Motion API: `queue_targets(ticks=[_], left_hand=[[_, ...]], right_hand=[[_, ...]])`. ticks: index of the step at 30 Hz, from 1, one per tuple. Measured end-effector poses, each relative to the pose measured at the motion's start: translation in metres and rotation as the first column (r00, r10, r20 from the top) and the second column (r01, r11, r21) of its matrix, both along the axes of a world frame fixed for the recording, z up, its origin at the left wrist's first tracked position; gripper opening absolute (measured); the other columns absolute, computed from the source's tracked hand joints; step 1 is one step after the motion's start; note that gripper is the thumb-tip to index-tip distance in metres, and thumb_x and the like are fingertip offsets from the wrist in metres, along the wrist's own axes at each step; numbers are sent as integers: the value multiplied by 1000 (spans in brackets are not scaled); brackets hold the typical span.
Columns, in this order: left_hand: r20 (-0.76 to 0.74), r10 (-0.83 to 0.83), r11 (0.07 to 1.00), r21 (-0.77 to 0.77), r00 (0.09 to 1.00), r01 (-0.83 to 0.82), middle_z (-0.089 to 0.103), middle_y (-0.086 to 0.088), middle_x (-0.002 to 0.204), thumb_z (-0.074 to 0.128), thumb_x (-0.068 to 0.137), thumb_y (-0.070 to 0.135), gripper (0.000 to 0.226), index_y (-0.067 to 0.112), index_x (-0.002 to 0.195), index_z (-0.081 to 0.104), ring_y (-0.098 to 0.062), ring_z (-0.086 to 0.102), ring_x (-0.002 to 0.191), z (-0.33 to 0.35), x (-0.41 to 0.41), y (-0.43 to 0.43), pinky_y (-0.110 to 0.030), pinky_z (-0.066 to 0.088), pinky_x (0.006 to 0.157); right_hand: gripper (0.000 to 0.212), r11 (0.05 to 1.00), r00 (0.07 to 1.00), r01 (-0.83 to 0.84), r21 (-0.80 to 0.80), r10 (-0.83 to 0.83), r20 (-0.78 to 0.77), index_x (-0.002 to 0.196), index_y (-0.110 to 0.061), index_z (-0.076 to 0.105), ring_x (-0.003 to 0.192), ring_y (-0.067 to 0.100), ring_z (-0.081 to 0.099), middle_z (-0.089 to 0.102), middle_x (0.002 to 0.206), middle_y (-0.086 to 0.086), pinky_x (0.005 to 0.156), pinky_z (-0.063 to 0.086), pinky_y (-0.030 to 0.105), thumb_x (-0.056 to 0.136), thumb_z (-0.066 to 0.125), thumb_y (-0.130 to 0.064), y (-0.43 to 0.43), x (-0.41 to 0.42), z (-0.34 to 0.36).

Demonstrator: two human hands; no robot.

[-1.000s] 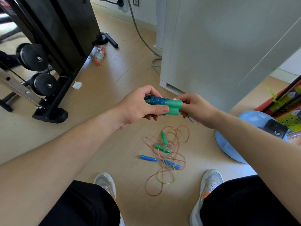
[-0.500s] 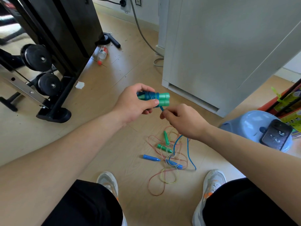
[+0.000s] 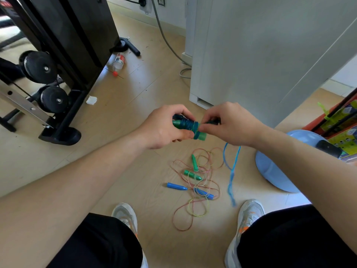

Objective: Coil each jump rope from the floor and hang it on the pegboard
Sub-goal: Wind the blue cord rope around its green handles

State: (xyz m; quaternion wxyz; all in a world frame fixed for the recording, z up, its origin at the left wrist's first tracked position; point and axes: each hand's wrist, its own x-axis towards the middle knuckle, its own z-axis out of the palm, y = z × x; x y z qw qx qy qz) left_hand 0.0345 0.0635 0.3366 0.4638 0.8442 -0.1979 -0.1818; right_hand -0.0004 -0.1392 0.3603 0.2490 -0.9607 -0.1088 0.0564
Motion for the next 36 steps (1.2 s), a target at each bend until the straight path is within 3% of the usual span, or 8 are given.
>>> queue_targets(ticks=[5, 9, 16, 18, 22, 26, 32, 36], left_hand=[[-97, -124, 990, -83, 988, 116, 71, -4, 85, 81, 79, 3, 33, 23, 100, 67, -23, 68, 66, 4, -2, 0, -29, 53, 57], [-164, -153, 975, -188, 975, 121, 73, -10, 87, 77, 81, -1, 32, 18, 104, 64, -27, 69, 71, 13, -1, 4, -33, 57, 60], [-324, -165, 929, -369, 932, 36, 72, -2, 90, 75, 72, 13, 35, 18, 104, 63, -26, 70, 72, 23, -1, 8, -26, 58, 58], [-395, -109, 879, -467, 912, -97, 73, -1, 89, 73, 70, 11, 36, 16, 105, 63, -24, 70, 70, 26, 0, 8, -26, 58, 60], [-400, 75, 811, -508, 913, -289, 69, -7, 100, 74, 76, 10, 34, 16, 108, 64, -24, 70, 72, 27, 6, 11, -25, 58, 62], [-318, 242, 821, -436, 917, -368, 69, -10, 94, 75, 83, 3, 28, 16, 105, 64, -22, 69, 67, 15, 7, 10, -26, 57, 63], [23, 346, 916, -224, 938, -332, 68, -3, 89, 82, 80, 11, 31, 25, 100, 63, -18, 68, 62, -3, 6, 5, -35, 60, 67], [24, 317, 940, -141, 948, -310, 69, -3, 86, 83, 79, 13, 29, 26, 98, 65, -18, 66, 59, -12, 5, 7, -38, 61, 67]], right_hand=[[22, 982, 999, -2, 189, 9, -38, 72, -28, 64, 60, 0, 54, 62, 63, -17, 58, 39, 13, 74, 85, -35, -16, 10, -8], [27, 914, 993, 16, 405, 34, -116, 83, -18, 72, 66, 6, 54, 65, 70, -8, 66, 44, 23, 75, 74, -44, -24, 15, -11], [32, 761, 956, 183, 623, 12, -295, 76, -6, 61, 50, 8, 44, 51, 58, 4, 50, 39, 17, 88, 62, -36, -22, 14, -27], [34, 825, 951, 196, 530, -28, -308, 76, -8, 61, 50, 11, 43, 50, 54, 0, 52, 39, 24, 101, 53, -28, -18, 13, -38], [38, 994, 973, 49, 101, -24, -231, 77, -21, 62, 64, 15, 53, 57, 67, -4, 62, 39, 30, 105, 38, -34, 9, -5, -50], [39, 999, 989, 34, 36, -29, -145, 78, -19, 58, 73, 22, 59, 63, 75, 0, 69, 47, 35, 104, 32, -33, 49, -29, -42], [32, 979, 997, -57, -194, 46, -59, 87, -16, 53, 71, 34, 58, 58, 76, 9, 67, 53, 43, 105, 31, -31, 61, -39, -26], [33, 986, 992, -124, -115, 119, -46, 78, -19, 47, 61, 27, 53, 52, 67, 4, 60, 47, 40, 105, 33, -33, 60, -43, -22]])
